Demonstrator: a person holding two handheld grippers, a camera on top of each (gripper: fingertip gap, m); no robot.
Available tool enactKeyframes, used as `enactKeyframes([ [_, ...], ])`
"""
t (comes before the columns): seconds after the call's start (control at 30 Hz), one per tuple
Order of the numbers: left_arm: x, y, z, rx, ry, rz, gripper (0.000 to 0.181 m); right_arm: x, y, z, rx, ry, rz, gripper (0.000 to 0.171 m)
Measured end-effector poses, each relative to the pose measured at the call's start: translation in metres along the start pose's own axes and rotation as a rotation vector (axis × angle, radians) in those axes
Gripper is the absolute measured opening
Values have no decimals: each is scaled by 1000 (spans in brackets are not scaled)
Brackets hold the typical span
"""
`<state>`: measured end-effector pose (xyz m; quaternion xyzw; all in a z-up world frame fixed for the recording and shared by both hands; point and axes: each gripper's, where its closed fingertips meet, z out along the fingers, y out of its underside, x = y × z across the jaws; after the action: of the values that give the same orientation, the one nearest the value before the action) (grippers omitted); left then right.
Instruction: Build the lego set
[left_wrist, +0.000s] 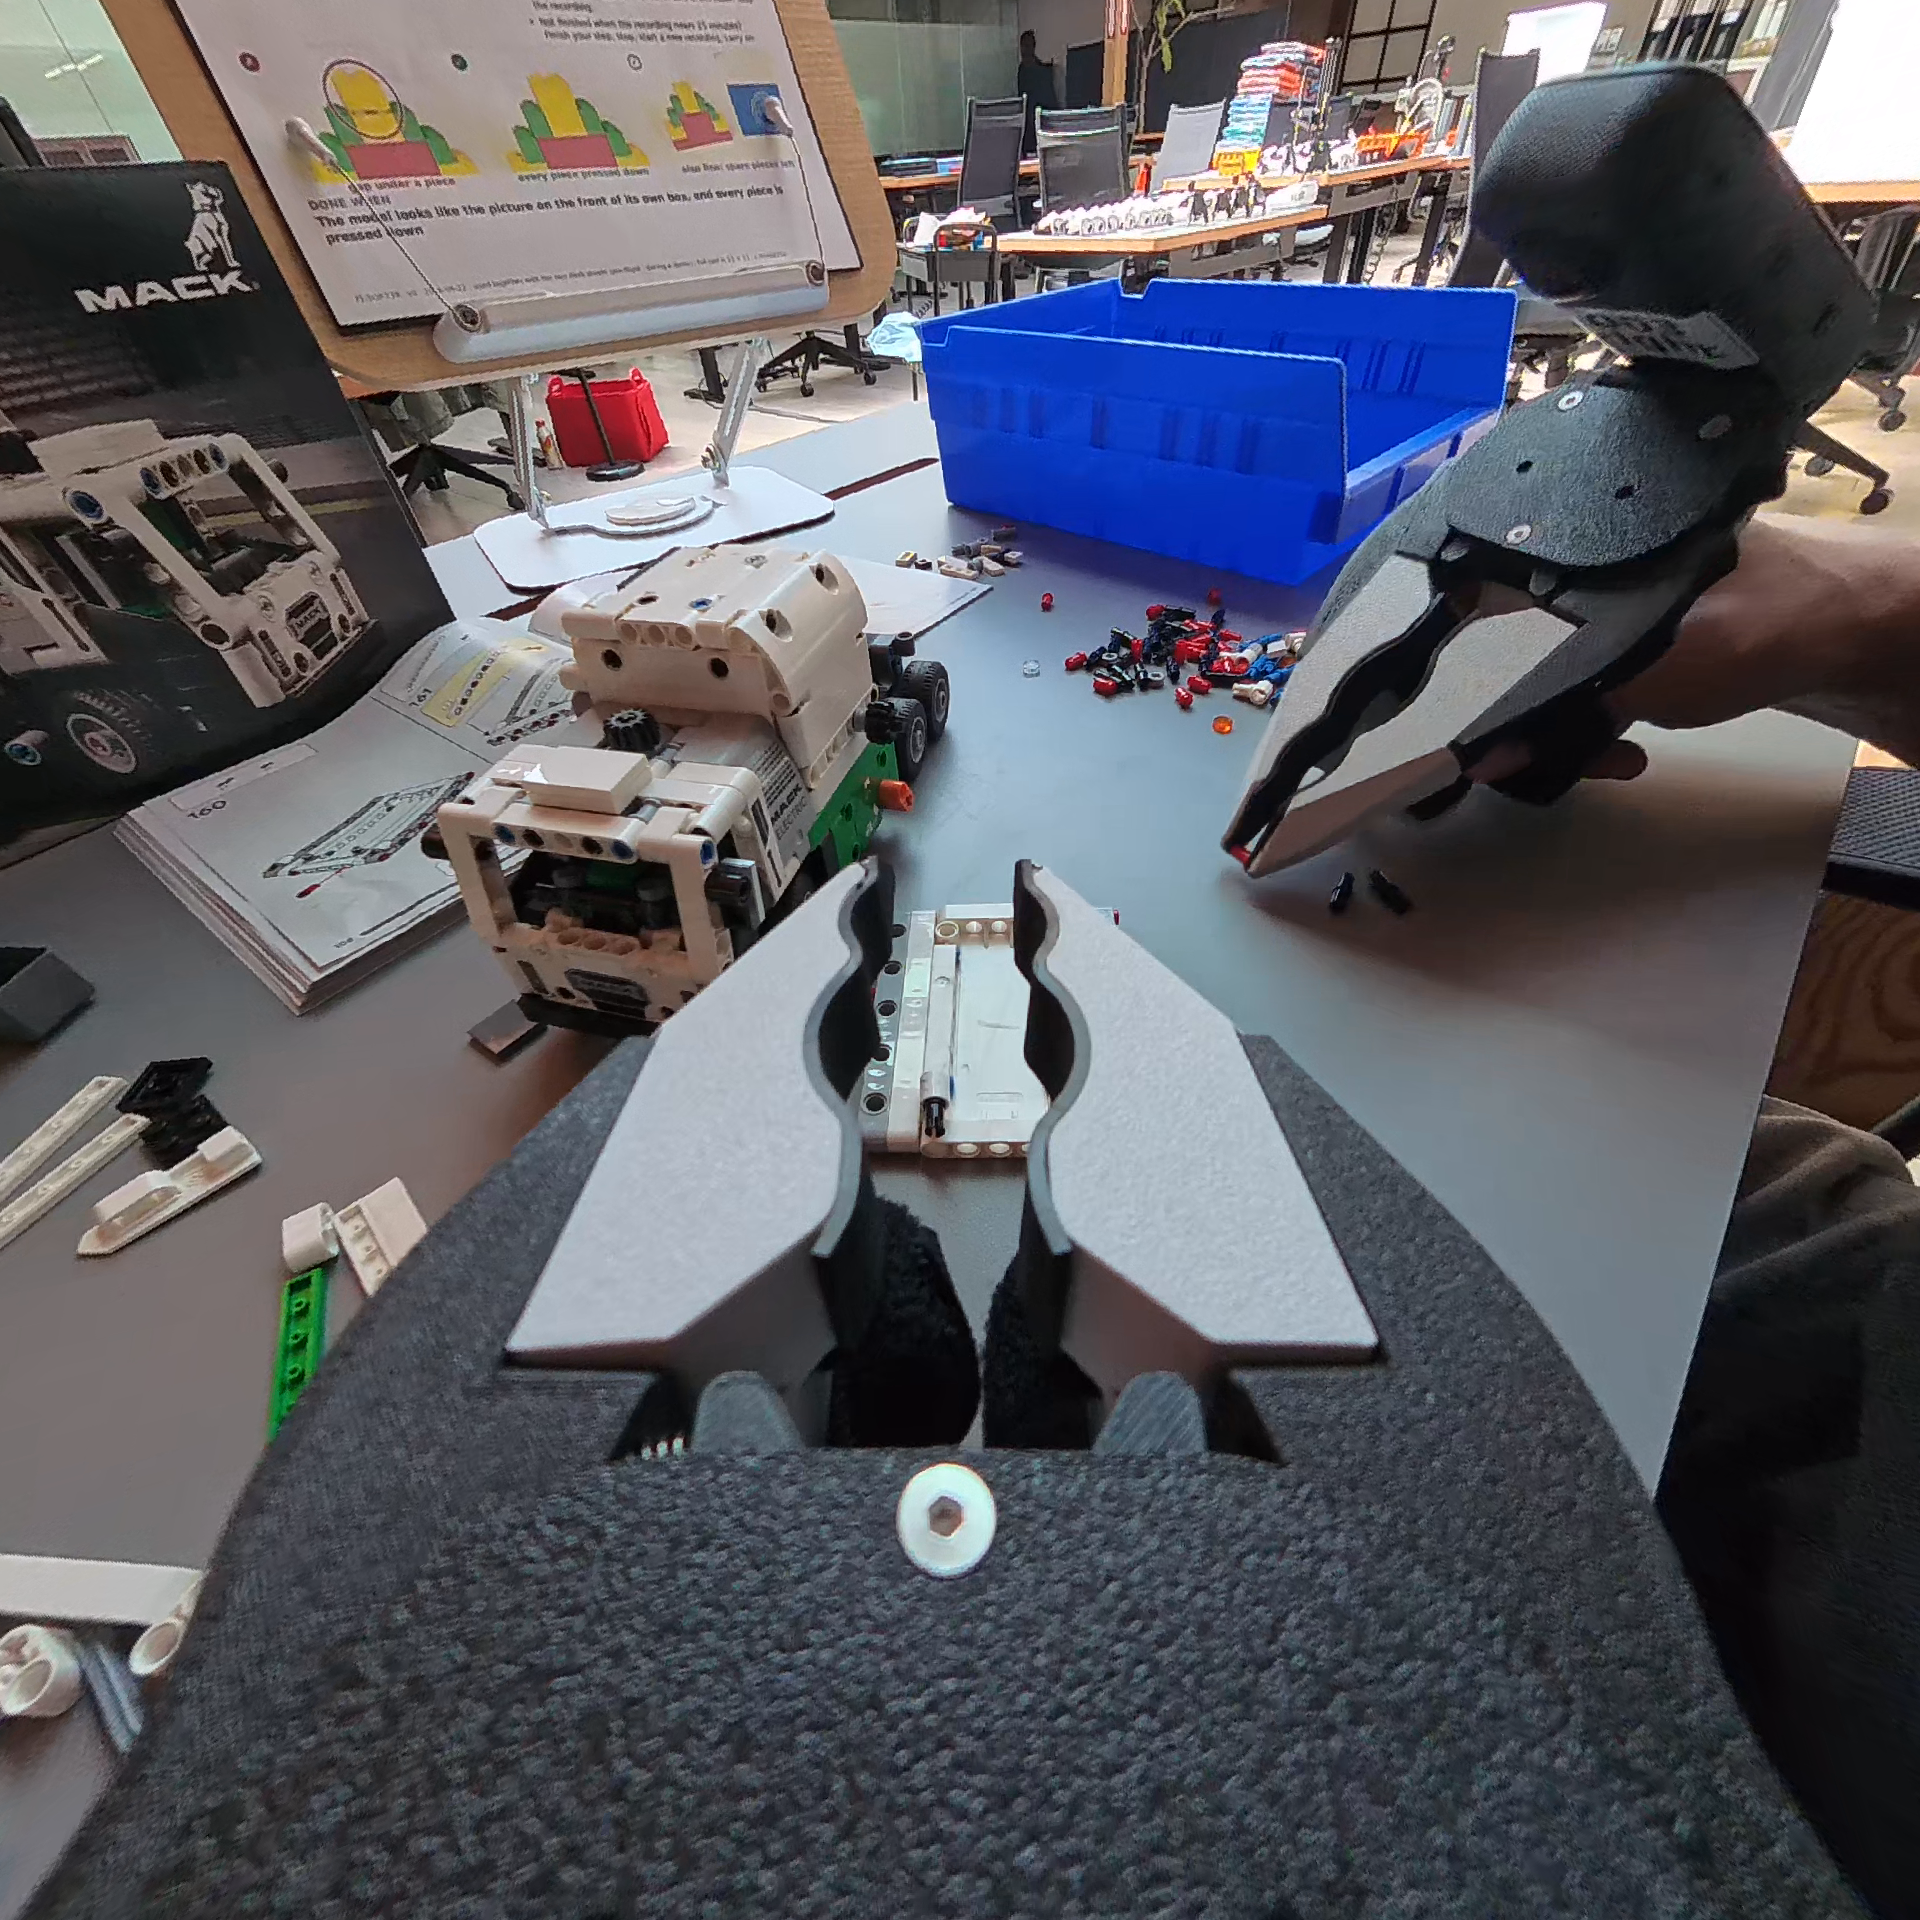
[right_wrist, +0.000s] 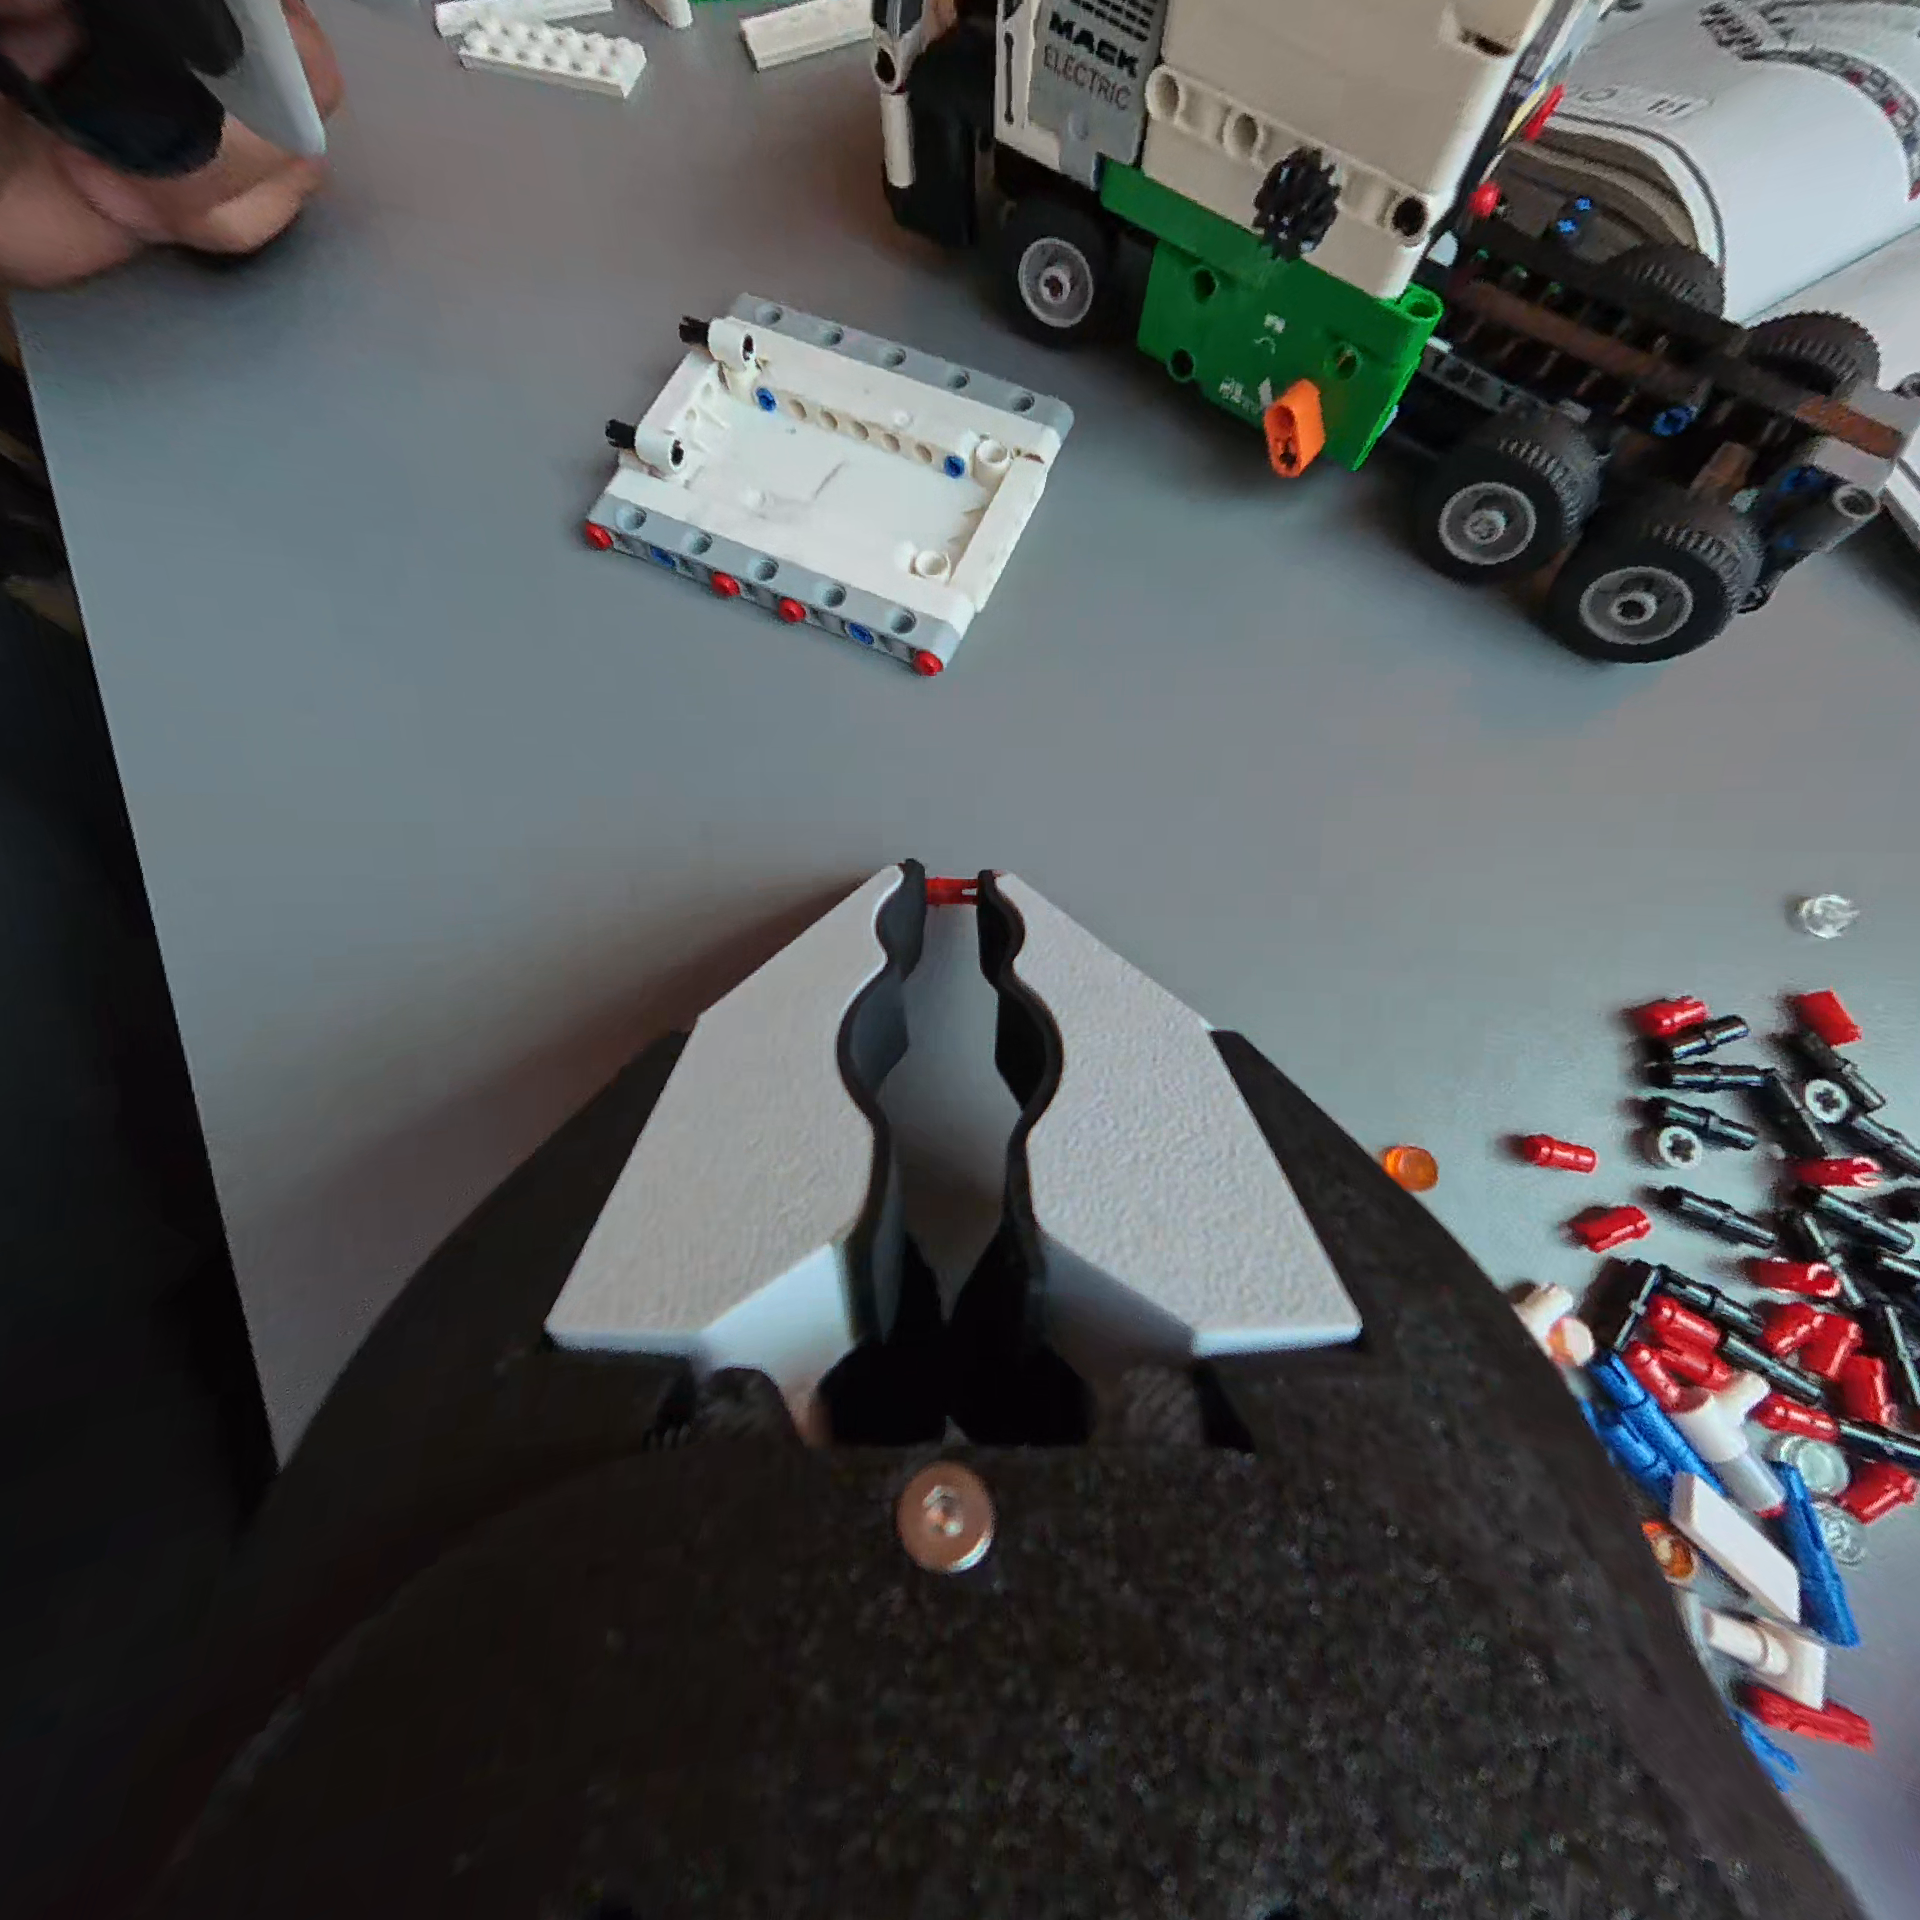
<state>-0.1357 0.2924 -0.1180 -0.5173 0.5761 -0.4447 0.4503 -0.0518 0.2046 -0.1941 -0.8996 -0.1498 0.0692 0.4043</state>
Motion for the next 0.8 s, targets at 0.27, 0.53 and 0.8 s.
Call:
enactKeyframes([
  [0.27, 0, 1, 1, -8, 5, -3, 20, 1, 2, 2, -13, 14, -1, 14],
  [0.53, 0, 1, 1, -10, 9, -12, 20, 105, -22, -91, 355, 535, 92, 45],
  [0.8, 0, 2, 2, -15, 13, -16, 20, 170, 52, -112, 44, 840, 349, 30],
])
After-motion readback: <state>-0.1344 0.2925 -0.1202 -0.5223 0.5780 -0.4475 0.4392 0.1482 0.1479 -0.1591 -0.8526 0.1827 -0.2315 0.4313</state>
